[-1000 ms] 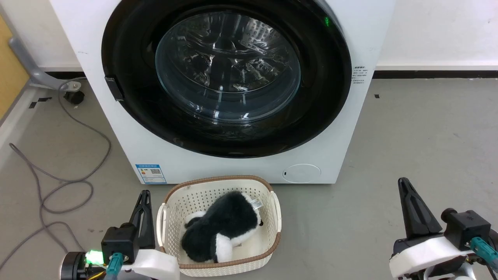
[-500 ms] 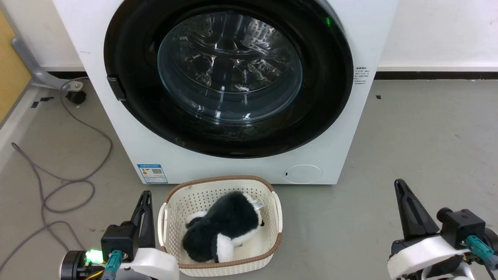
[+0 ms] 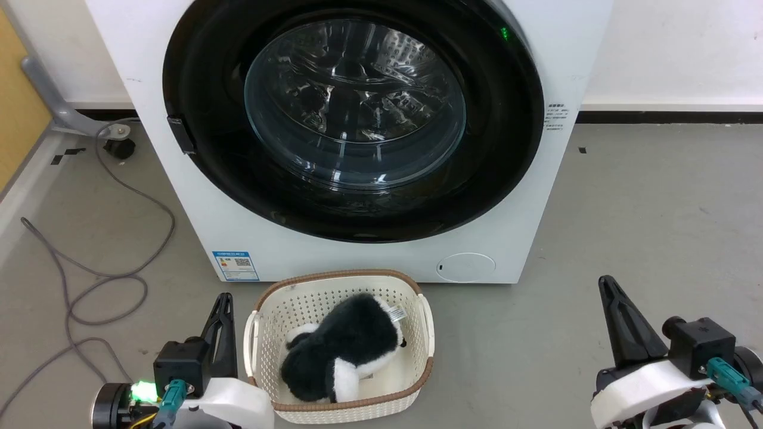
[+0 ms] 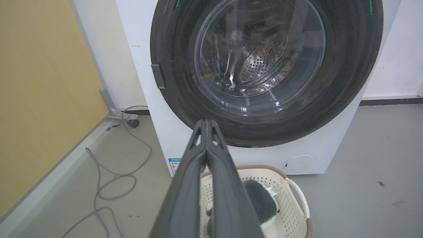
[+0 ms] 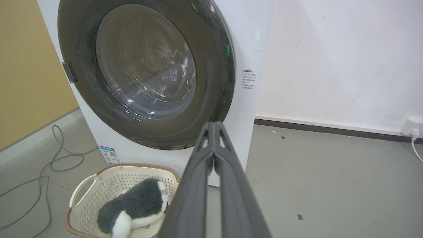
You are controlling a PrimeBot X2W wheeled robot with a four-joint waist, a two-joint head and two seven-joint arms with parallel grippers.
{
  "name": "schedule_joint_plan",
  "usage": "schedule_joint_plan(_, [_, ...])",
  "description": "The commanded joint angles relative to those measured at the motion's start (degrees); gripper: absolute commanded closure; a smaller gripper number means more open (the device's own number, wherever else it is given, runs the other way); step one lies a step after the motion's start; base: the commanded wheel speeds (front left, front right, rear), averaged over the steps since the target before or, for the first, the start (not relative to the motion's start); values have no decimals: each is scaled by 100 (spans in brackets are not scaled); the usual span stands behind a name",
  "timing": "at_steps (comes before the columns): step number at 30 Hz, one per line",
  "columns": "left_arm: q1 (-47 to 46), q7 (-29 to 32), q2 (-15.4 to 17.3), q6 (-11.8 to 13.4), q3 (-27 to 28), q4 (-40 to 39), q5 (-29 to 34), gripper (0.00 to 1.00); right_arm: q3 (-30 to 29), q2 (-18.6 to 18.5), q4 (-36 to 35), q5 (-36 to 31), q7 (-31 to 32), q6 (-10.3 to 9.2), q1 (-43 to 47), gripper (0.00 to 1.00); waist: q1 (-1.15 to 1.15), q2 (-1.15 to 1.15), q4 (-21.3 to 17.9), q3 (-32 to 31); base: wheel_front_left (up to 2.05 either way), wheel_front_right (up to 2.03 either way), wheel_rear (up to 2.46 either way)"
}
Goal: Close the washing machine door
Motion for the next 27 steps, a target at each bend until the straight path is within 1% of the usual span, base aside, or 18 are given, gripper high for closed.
schedule_joint_plan(1, [-49, 45, -10, -50, 25, -29, 12, 100, 19, 20, -52, -55, 42, -4, 103, 100, 0, 0, 3, -1, 0, 0, 0])
schedule_joint_plan(27, [-65, 361, -51, -286, 134, -97, 15, 100, 111, 27, -165, -219, 360, -5, 145, 100, 0, 0, 59, -20, 0, 0, 0])
